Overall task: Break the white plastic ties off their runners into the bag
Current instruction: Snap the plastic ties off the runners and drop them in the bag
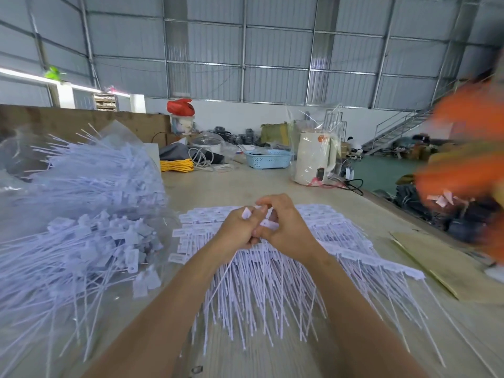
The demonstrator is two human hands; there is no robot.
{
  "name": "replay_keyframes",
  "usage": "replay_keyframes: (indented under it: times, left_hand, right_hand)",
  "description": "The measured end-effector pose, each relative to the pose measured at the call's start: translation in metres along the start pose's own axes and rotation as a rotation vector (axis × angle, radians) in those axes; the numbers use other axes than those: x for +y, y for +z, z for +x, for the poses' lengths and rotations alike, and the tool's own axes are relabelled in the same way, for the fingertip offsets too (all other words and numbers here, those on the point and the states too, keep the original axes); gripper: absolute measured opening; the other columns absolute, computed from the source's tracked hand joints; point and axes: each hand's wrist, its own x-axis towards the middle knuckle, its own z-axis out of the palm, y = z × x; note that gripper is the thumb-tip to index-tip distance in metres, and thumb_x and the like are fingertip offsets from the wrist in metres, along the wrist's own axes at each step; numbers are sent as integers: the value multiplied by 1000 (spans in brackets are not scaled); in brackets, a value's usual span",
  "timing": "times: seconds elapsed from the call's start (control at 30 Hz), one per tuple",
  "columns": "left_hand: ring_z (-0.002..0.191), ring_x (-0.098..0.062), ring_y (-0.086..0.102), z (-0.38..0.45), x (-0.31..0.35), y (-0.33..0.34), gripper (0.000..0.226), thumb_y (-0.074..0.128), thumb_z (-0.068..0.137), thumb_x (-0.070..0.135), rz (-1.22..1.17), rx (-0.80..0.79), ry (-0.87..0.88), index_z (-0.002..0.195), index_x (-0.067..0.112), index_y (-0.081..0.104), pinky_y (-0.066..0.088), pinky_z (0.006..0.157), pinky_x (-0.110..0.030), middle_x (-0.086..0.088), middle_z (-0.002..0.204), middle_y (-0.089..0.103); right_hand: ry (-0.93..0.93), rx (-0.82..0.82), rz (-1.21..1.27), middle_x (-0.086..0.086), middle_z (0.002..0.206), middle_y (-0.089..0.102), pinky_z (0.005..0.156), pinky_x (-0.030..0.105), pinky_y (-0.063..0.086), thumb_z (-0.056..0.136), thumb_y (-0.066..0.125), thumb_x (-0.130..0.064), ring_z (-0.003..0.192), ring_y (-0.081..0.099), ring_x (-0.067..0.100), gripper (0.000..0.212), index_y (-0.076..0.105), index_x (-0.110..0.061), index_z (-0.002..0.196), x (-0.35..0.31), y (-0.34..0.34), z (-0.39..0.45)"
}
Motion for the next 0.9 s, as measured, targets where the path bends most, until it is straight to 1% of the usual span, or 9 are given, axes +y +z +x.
replay_keyframes:
  times: [0.07, 0.13, 0.2, 0.3, 0.43, 0.53, 0.6, 0.77, 0.9]
  left_hand:
    - [35, -4, 43, 0, -1, -2, 30, 51, 96, 35, -10, 69, 52, 73, 16, 52, 31, 36, -14, 5, 46, 49]
    - [37, -7, 49, 0, 0, -5, 27, 53, 96, 32, -49, 109, 88, 75, 15, 53, 35, 37, -16, 1, 50, 56]
    - [39, -11, 54, 0, -1, -7, 26, 55, 94, 35, -58, 86, 68, 77, 15, 53, 41, 41, -18, 1, 51, 60]
    - [39, -13, 54, -3, -4, -5, 27, 61, 90, 38, -98, 47, -23, 79, 14, 55, 49, 45, -22, -1, 51, 59]
    - [31, -11, 42, -5, -4, 0, 34, 61, 91, 34, -19, 99, 39, 68, 10, 53, 33, 35, -16, 0, 42, 49]
    - [29, -8, 30, -3, 1, 0, 35, 57, 95, 29, -46, 116, 52, 69, 5, 54, 23, 33, -14, 3, 37, 39]
    - [29, -8, 26, -3, 5, -3, 33, 57, 94, 27, -74, 122, 40, 71, 3, 56, 21, 34, -13, 2, 37, 35]
    - [30, -8, 27, -3, 8, -7, 30, 59, 94, 26, -45, 104, 26, 72, 6, 57, 21, 35, -12, 3, 37, 37]
    - [29, -7, 25, -3, 13, -12, 33, 57, 94, 25, -3, 49, 7, 65, 10, 52, 20, 34, -11, 5, 36, 35]
  right_hand:
    - [69, -30, -12, 0, 108, 49, 75, 14, 36, 77, 75, -20, 86, 48, -1, 44, 56, -13, 116, 6, -5, -1]
    - [134, -71, -25, 6, 94, 60, 74, 33, 42, 84, 68, -27, 82, 55, 18, 22, 62, -12, 98, 9, -9, -2]
    - [129, -110, -43, 18, 79, 61, 70, 41, 44, 89, 62, -25, 73, 55, 33, 26, 63, -1, 79, 11, -9, -2]
    - [97, -128, -84, 20, 80, 63, 73, 42, 44, 91, 60, -19, 77, 57, 34, 25, 64, 4, 82, 11, -5, -3]
    - [86, -135, -42, 10, 90, 69, 84, 40, 47, 91, 58, -12, 88, 62, 26, 14, 68, -3, 91, 9, 0, -2]
    - [53, -101, -21, 10, 96, 70, 83, 36, 45, 91, 57, -9, 92, 61, 27, 14, 67, -4, 98, 4, 2, -2]
    - [25, -90, -24, 14, 97, 69, 83, 38, 46, 91, 56, -8, 92, 61, 31, 14, 66, -3, 100, 1, 4, -1]
    - [-8, -102, -34, 21, 91, 67, 82, 46, 46, 91, 57, -7, 88, 60, 38, 14, 67, 1, 97, -2, 2, 1]
    - [-18, -143, -32, 24, 86, 64, 78, 43, 46, 90, 57, -5, 84, 58, 38, 11, 66, 1, 89, -5, -3, 1]
